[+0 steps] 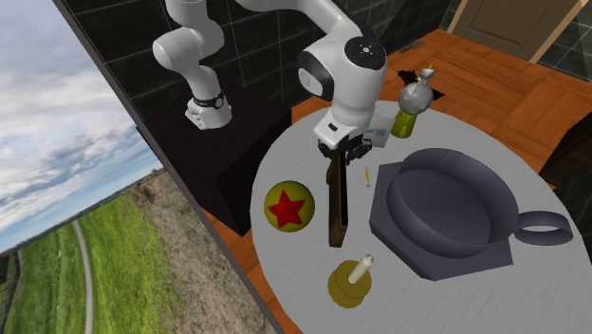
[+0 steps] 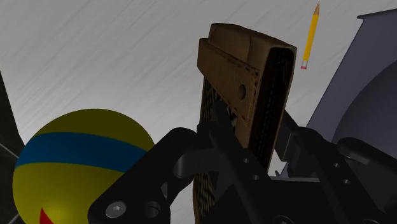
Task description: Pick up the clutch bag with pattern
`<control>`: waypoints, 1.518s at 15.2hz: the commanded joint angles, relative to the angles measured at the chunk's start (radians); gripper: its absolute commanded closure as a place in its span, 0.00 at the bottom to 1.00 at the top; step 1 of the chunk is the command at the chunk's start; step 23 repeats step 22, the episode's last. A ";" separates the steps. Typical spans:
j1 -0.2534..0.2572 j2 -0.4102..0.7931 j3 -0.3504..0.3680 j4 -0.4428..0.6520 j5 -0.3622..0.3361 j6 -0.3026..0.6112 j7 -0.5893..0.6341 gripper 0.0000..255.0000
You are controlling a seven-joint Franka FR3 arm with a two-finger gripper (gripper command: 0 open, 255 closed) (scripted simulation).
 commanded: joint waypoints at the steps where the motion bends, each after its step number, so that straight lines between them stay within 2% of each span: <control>1: 0.000 0.000 0.000 0.000 0.000 0.000 0.000 1.00; 5: 0.000 0.000 0.000 -0.002 0.000 0.002 0.000 1.00; 20: -0.001 -0.057 -0.003 0.117 -0.011 -0.173 0.024 1.00; 23: -0.001 -0.058 -0.003 0.118 -0.011 -0.175 0.024 1.00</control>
